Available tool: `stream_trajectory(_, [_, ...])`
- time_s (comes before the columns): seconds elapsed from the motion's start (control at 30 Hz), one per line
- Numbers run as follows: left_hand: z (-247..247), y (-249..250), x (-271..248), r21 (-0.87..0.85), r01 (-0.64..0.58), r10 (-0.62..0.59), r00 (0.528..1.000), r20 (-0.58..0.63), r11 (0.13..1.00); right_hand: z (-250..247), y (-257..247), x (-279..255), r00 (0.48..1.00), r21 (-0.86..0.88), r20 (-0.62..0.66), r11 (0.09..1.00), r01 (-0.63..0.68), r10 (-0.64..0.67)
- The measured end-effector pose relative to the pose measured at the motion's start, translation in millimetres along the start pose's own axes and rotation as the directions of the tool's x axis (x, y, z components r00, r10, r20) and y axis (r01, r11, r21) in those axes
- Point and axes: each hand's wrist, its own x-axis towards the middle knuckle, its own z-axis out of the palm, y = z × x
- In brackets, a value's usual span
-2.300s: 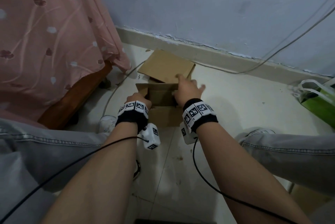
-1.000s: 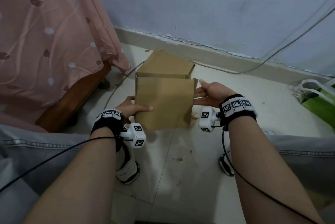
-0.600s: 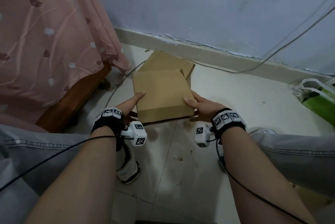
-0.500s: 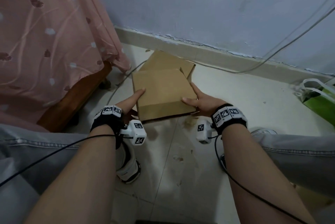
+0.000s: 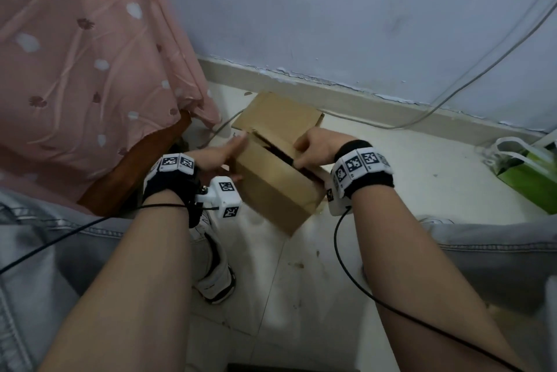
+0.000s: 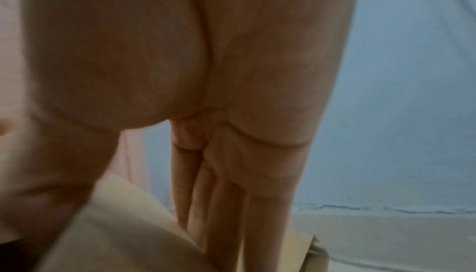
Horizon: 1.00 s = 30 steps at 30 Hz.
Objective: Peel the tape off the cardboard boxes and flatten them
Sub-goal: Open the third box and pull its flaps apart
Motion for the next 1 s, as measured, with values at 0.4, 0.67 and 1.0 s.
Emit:
stream_trajectory(0.4, [53.3,-1.0,12.5,0.504,0.072,0.063,0.967,-0.245,0.86,15.9,-40.0,-14.6,0.999,0.152,-0.047,0.988,-0.017,0.024])
stream_trajectory(0.67, [67.7,-13.6,29.0,0.259,-0.015,0.05,0.991,-0.127,0.966,50.8,8.9,-7.8,0.984,0.27,0.031,0.946,-0.177,0.175])
stream_trajectory(1.0, [59.3,4.3,25.9,0.805,0.03,0.319,0.909,-0.269,0.592,41.9,0.7,-2.7,0.995,0.22,-0.091,0.975,-0.016,0.037])
